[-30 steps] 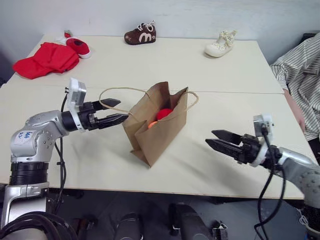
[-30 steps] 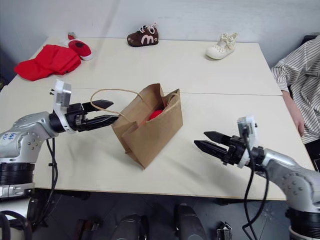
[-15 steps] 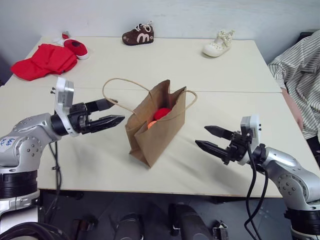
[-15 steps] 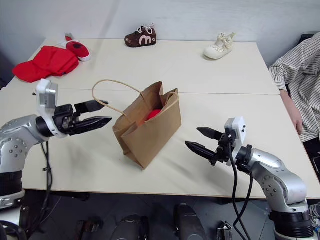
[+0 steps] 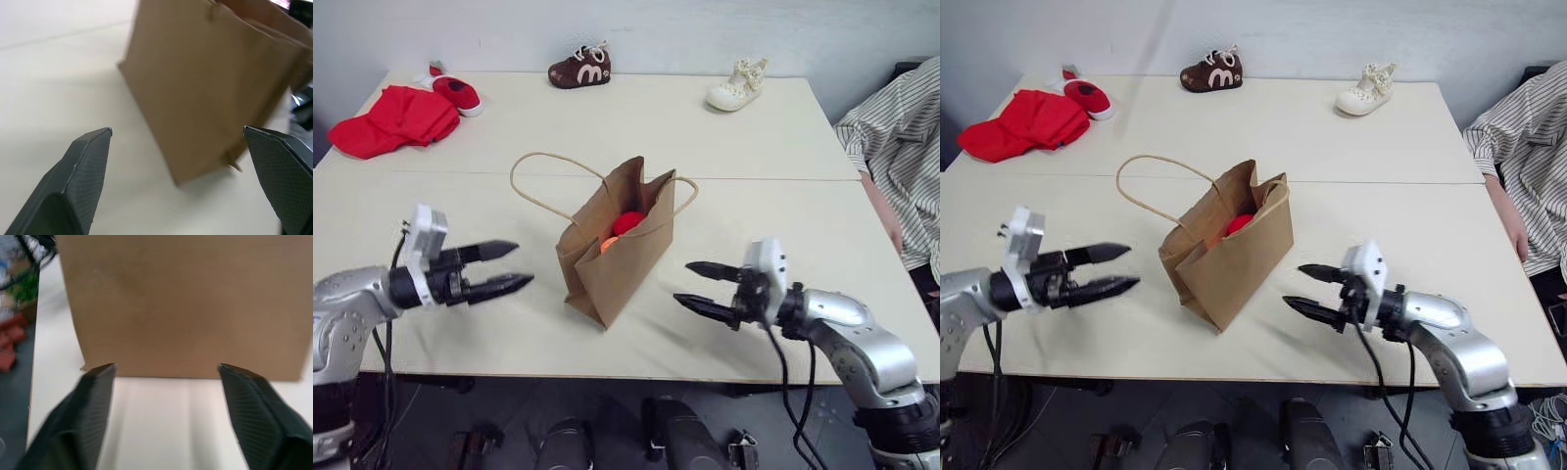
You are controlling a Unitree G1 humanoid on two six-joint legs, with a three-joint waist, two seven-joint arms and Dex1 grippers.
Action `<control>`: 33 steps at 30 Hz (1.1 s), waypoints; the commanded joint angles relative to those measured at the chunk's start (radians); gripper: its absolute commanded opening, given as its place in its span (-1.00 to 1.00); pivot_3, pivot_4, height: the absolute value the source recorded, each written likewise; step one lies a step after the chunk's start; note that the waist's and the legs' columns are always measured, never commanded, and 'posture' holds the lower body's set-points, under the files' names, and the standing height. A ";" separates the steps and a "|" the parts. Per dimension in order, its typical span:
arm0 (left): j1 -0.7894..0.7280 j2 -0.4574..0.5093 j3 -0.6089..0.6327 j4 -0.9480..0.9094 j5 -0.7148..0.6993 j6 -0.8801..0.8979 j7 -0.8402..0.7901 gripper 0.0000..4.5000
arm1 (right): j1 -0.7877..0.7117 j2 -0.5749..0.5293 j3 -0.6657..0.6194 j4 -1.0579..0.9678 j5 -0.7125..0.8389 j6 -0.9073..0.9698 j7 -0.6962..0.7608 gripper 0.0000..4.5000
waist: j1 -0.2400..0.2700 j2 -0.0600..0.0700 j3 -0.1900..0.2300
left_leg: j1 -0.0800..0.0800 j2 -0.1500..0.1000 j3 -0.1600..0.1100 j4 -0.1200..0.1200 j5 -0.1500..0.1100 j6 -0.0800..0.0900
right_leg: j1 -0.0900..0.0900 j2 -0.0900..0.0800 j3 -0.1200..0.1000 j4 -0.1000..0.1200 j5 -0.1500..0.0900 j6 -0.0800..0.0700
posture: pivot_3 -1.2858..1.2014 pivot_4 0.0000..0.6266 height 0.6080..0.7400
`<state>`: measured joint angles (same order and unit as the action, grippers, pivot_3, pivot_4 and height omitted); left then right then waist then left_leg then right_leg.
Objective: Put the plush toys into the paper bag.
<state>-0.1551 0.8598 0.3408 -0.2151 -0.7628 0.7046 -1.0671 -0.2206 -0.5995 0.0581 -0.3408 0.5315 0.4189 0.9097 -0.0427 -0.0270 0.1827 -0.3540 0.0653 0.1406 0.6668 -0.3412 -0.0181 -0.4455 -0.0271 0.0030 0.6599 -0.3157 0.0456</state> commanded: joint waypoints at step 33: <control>-0.128 -0.301 -0.216 -0.172 0.044 -0.057 0.319 -0.99 | -0.019 0.076 0.087 -0.052 -0.103 -0.071 0.035 -1.00 | 0.015 -0.001 -0.001 | 0.000 -0.001 0.000 0.004 0.000 0.001 | 0.001 0.000 0.000 0.002 0.000 0.001 | 0.03 -0.52 1.00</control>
<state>-0.2658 0.5187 0.0986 -0.3885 -0.6833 0.6524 -0.6699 -0.2565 -0.5035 0.2048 -0.3319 0.3809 0.3267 0.9361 -0.0275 -0.0285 0.1818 -0.3535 0.0646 0.1404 0.6706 -0.3415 -0.0174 -0.4441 -0.0268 0.0031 0.6617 -0.3152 0.0463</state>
